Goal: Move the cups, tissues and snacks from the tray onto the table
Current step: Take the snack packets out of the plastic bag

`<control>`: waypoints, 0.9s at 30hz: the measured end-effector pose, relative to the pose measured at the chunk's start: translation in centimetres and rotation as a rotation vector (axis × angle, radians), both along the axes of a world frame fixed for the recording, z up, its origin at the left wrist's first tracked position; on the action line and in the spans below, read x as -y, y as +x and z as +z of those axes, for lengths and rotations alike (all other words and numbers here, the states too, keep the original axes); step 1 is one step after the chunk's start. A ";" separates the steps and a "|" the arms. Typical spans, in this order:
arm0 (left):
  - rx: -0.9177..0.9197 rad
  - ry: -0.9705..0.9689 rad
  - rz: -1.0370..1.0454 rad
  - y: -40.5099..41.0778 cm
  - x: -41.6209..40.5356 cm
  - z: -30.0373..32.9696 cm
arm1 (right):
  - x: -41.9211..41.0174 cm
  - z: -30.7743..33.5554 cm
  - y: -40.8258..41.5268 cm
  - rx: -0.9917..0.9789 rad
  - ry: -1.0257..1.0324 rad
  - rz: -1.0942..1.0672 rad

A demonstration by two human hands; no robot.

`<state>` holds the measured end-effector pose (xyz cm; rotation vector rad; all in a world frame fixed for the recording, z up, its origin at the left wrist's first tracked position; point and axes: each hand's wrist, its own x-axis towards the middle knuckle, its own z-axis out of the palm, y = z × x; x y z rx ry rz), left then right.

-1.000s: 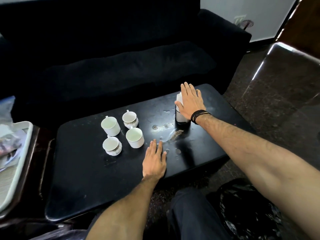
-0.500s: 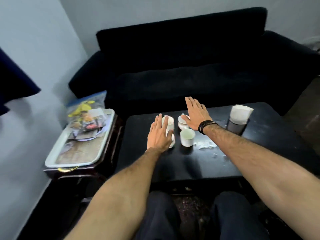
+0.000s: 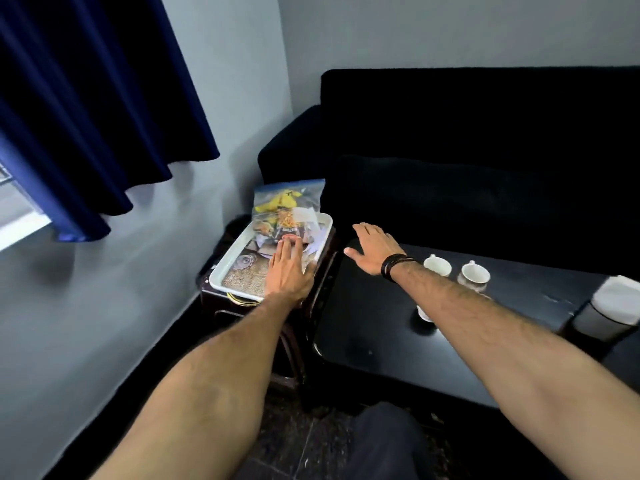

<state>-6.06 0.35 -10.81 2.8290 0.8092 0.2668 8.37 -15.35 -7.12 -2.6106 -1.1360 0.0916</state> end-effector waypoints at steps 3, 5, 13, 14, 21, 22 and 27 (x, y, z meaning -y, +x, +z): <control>-0.050 -0.053 0.060 -0.2 -2.2 -1.4 | -3.0 -1.3 -0.1 -0.035 0.014 0.034; -0.098 -0.072 0.078 0.2 -3.3 -2.4 | -4.9 -2.2 0.3 -0.067 0.027 0.045; -0.254 -0.184 0.130 3.9 -6.9 -7.3 | -12.5 -4.7 4.2 -0.252 0.180 -0.038; -0.282 -0.203 0.137 4.4 -7.1 -8.0 | -13.4 -4.8 4.9 -0.283 0.205 -0.059; -0.386 -0.214 0.177 5.5 -7.9 -11.1 | -18.9 -5.8 9.0 -0.585 0.381 -0.250; -0.380 -0.201 0.180 5.5 -7.9 -11.2 | -19.4 -5.9 9.4 -0.634 0.404 -0.285; -0.375 -0.192 0.171 5.5 -7.5 -11.0 | -21.5 -6.0 9.8 -0.909 0.550 -0.402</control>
